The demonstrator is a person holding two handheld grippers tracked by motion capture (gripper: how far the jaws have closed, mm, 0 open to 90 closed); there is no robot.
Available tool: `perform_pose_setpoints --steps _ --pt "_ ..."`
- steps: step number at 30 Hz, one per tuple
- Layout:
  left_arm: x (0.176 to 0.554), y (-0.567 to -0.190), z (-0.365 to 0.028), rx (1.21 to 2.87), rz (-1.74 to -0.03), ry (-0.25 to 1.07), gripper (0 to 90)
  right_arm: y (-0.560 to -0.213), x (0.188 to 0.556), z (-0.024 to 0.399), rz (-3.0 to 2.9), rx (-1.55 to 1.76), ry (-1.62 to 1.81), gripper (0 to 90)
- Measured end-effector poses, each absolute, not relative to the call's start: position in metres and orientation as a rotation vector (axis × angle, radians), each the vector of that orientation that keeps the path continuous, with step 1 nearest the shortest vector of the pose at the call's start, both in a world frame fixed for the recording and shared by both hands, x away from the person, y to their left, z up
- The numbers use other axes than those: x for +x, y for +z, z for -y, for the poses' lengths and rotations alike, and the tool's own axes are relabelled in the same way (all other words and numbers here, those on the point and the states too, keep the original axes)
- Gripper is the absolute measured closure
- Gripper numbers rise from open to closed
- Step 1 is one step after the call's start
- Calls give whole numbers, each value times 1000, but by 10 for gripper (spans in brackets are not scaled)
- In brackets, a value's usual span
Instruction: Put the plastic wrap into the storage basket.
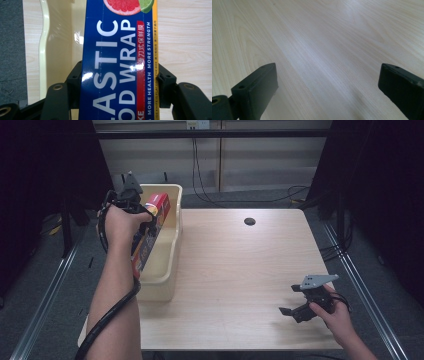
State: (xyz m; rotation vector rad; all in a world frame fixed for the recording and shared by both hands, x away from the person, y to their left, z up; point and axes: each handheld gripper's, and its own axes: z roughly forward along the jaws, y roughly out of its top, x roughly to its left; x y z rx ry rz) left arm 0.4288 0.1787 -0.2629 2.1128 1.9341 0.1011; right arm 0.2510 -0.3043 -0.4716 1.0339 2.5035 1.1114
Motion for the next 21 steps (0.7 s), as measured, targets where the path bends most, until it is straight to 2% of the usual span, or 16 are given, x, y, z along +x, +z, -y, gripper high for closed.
perform_pose_setpoints --steps 21 --pt "430 -279 -181 2088 -1955 80 406 -472 251 304 -2508 1027 1108 26"
